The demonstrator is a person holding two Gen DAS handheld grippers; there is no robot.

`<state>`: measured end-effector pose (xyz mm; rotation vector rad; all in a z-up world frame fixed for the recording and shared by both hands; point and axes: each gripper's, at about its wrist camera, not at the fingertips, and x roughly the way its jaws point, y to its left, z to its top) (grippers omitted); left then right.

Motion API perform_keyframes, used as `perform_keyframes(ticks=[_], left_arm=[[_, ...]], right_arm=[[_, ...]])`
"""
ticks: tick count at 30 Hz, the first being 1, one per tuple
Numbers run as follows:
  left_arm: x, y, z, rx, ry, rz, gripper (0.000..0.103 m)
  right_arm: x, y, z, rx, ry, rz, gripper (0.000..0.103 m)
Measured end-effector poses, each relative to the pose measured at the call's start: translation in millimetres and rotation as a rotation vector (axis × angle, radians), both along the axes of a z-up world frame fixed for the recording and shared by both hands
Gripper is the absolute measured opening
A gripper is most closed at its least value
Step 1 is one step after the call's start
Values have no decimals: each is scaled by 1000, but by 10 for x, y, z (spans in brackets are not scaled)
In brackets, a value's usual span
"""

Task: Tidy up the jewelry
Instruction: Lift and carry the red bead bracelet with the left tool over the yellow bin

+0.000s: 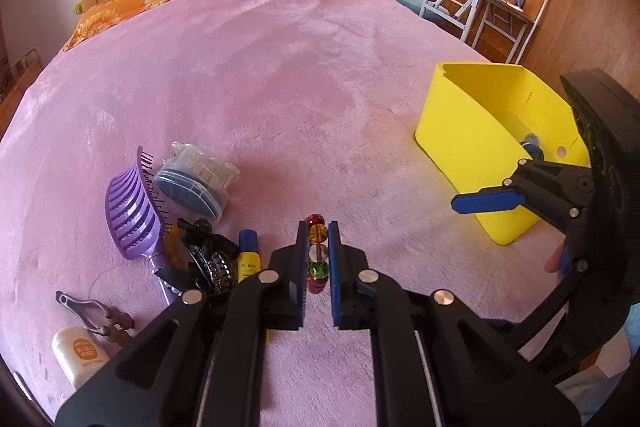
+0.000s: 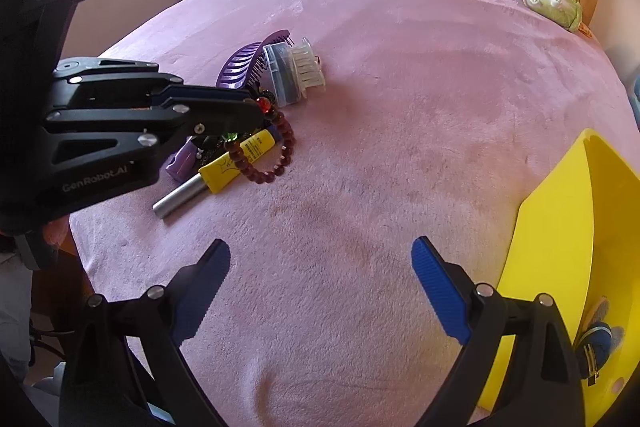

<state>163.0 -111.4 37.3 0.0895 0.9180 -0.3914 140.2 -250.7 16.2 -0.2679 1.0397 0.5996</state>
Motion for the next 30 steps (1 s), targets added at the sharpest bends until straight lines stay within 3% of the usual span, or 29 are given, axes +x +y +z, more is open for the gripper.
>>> perform_keyframes(ticks=[17, 30], left_arm=[[-169, -220, 297, 23, -69, -71, 10], [-121, -901, 783, 71, -156, -159, 10]], right_arm=[[-94, -144, 201, 26, -75, -5, 93], [-133, -943, 639, 78, -209, -104, 93]])
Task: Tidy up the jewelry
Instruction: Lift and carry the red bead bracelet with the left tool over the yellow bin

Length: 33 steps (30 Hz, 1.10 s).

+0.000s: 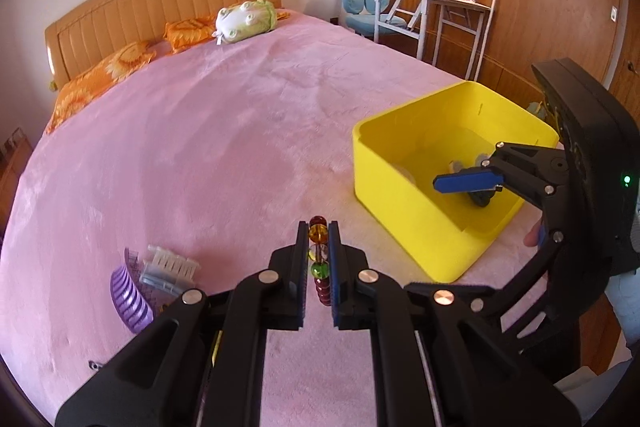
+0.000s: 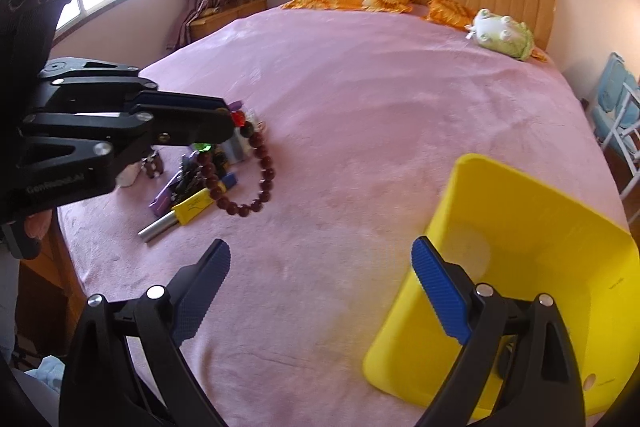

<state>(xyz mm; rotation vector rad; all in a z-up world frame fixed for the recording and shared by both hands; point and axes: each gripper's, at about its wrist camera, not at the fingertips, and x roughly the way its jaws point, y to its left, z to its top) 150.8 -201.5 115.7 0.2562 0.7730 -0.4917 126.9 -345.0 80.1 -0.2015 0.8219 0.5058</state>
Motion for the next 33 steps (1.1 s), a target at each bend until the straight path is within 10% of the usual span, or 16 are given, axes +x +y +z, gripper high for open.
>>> perform_keyframes(ticks=[17, 33], left_arm=[[196, -1451, 244, 52, -47, -158, 10], [540, -2147, -697, 134, 125, -222, 10]], right_arm=[[45, -1753, 25, 124, -8, -264, 93], [467, -2088, -365, -30, 199, -232, 93]])
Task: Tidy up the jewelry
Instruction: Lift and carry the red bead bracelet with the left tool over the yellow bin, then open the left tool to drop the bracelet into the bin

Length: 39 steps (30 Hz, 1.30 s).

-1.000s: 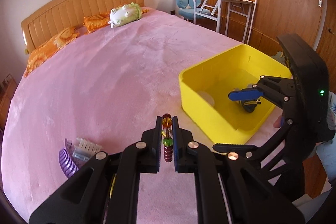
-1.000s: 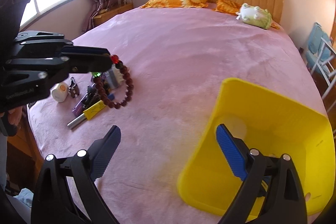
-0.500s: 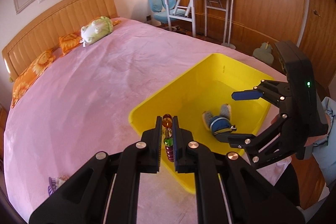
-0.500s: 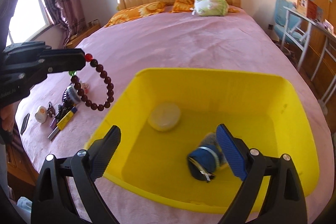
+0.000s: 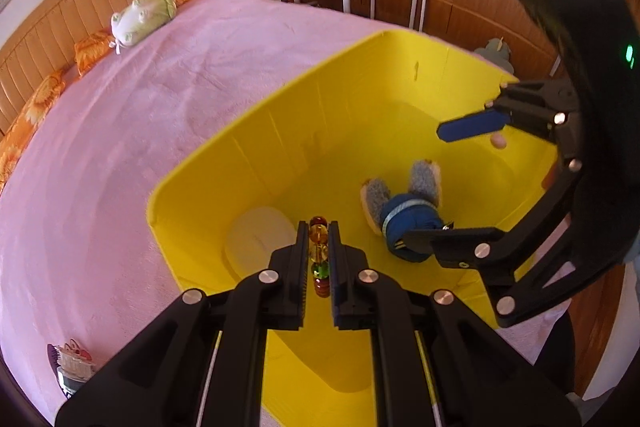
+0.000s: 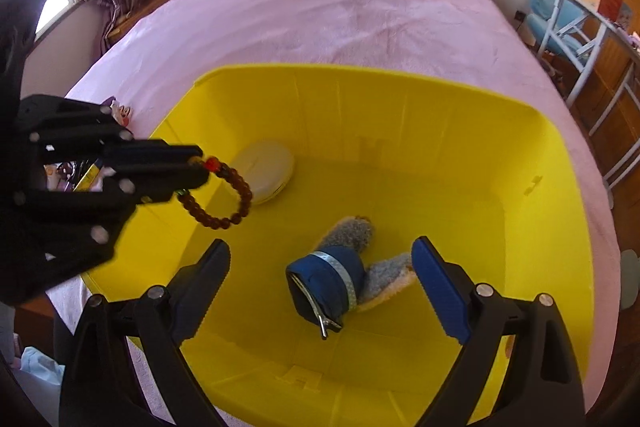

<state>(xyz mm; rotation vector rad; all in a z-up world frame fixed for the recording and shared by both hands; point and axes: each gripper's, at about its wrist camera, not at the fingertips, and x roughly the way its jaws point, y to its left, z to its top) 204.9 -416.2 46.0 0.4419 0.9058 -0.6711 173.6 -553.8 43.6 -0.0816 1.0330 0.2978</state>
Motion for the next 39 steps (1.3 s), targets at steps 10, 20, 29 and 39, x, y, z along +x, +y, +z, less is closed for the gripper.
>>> perform_keyframes(ticks=[10, 20, 29, 39], left_arm=[[76, 9, -298, 45, 58, 10, 10], [103, 41, -352, 48, 77, 31, 10], [121, 52, -353, 47, 75, 35, 10], [126, 120, -218, 7, 45, 59, 58]], right_arm=[[58, 226, -197, -124, 99, 98, 93], [47, 290, -204, -112, 107, 100, 93], [41, 287, -200, -111, 106, 100, 93], [26, 301, -188, -111, 99, 96, 94]])
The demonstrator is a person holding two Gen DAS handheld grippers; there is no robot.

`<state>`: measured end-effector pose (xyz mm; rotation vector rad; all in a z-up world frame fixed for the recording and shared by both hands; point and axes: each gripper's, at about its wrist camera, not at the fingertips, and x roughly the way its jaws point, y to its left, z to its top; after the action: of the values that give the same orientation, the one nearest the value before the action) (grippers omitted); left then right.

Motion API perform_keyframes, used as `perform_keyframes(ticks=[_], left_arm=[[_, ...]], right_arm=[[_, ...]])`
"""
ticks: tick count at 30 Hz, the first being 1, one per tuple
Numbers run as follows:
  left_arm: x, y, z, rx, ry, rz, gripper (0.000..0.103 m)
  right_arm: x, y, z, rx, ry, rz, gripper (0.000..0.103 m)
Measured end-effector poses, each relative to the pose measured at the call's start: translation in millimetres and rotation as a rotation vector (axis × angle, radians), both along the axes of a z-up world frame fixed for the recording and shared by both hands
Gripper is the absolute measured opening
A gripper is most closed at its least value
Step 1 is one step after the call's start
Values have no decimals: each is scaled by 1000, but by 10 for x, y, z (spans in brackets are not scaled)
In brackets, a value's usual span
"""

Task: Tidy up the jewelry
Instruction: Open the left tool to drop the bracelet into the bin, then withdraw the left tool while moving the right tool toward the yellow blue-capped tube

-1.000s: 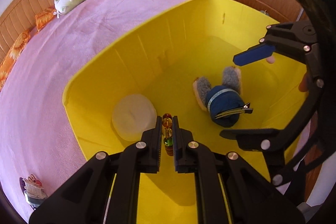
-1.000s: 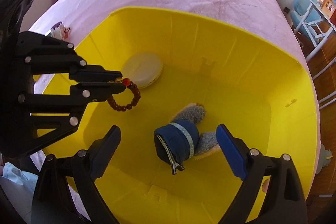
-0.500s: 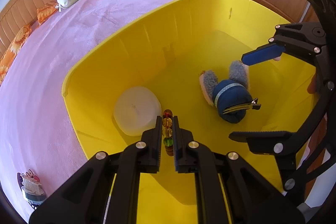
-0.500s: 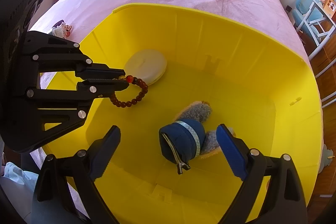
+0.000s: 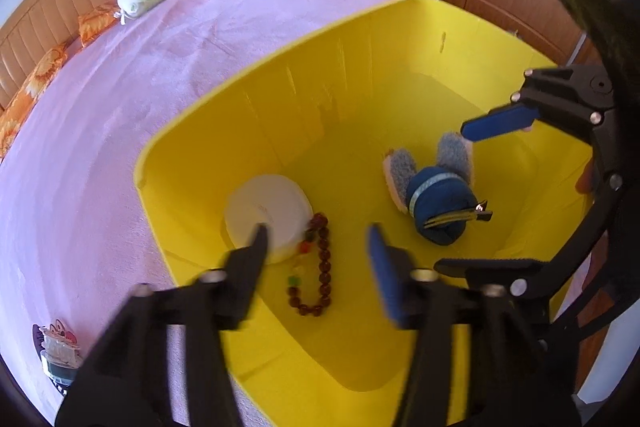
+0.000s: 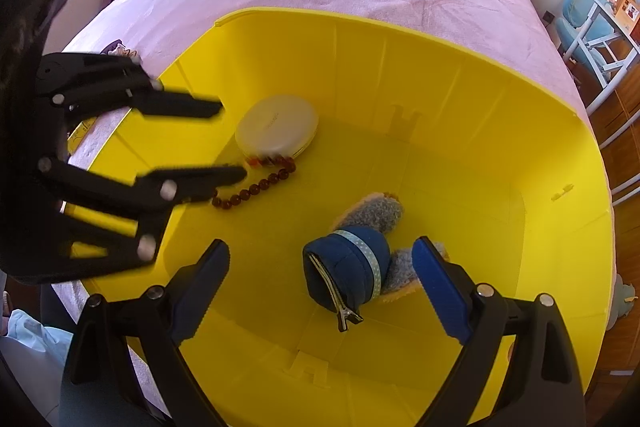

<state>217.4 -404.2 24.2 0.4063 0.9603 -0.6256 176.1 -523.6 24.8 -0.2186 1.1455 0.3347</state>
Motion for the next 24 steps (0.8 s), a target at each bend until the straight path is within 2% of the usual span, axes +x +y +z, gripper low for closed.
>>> perform_keyframes(ticks=[8, 13, 15, 20, 24], left_arm=[[-46, 45, 101, -3, -22, 8, 58], [-58, 106, 139, -10, -42, 28, 70], [-56, 135, 150, -18, -37, 36, 78], [-104, 161, 161, 3, -64, 27, 85], [-101, 228, 182, -24, -57, 44, 85]], right_arm=[[-33, 15, 29, 6, -9, -15, 94], [-60, -2, 77, 21, -33, -26, 94], [-70, -4, 103, 34, -40, -31, 94], [-100, 23, 121, 32, -48, -24, 94], [-108, 16, 140, 39, -58, -32, 94]])
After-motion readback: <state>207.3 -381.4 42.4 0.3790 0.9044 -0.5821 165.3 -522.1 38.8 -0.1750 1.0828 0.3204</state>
